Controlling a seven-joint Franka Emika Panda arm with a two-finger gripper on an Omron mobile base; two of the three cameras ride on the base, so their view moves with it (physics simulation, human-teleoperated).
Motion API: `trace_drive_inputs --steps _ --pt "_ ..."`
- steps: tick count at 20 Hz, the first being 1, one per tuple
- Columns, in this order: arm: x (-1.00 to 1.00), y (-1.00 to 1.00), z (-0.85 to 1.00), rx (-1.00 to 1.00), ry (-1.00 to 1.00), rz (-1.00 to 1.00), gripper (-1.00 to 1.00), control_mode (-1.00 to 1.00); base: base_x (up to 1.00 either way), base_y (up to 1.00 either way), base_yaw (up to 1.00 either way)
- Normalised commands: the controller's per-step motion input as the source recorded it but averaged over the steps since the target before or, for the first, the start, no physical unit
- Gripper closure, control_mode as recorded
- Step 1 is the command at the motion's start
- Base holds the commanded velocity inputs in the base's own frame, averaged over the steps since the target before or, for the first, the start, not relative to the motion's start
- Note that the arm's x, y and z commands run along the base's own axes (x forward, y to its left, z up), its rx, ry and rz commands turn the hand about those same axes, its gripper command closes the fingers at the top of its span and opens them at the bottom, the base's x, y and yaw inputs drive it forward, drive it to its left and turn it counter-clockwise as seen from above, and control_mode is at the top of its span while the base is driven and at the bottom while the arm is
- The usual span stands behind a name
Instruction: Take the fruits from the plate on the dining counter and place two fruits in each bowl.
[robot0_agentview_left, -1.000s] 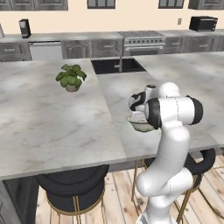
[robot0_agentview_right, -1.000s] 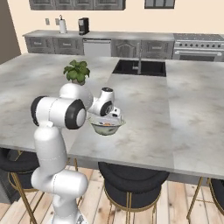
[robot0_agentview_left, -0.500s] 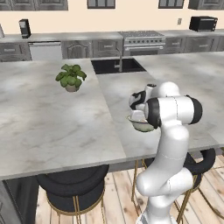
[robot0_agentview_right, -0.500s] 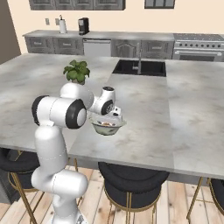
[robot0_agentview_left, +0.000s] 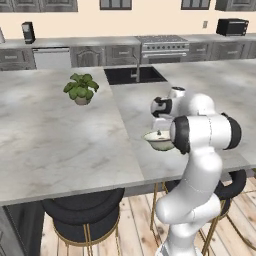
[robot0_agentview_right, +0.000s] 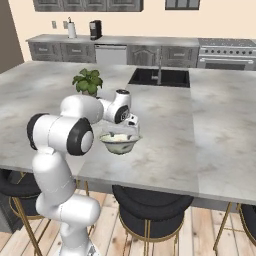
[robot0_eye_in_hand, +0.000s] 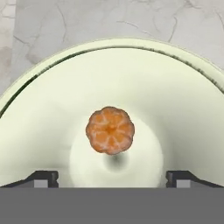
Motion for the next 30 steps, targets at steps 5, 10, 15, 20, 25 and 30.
trace_drive_inputs --steps 5,10,15,20,25,30 --pt "-0.45 -0.01 0.42 -0.02 0.0 -0.01 -1.0 -1.0 0.0 0.0 0.0" --pt "-0.58 -0.14 0.06 -0.01 0.0 -0.03 -1.0 -1.0 0.0 0.0 0.0" --pt "-0.21 -0.01 -0.01 -0.01 0.01 0.0 -1.0 -1.0 0.0 0.0 0.0" --pt "-0.21 0.0 -0.16 -0.01 0.0 0.0 -1.0 -1.0 0.0 0.0 0.0" --pt "-0.49 -0.23 -0.29 0.0 0.0 0.0 -1.0 -1.0 0.0 0.0 0.0" --pt "-0.78 -0.33 -0.04 0.0 0.0 0.0 -1.0 -1.0 0.0 0.0 0.0"
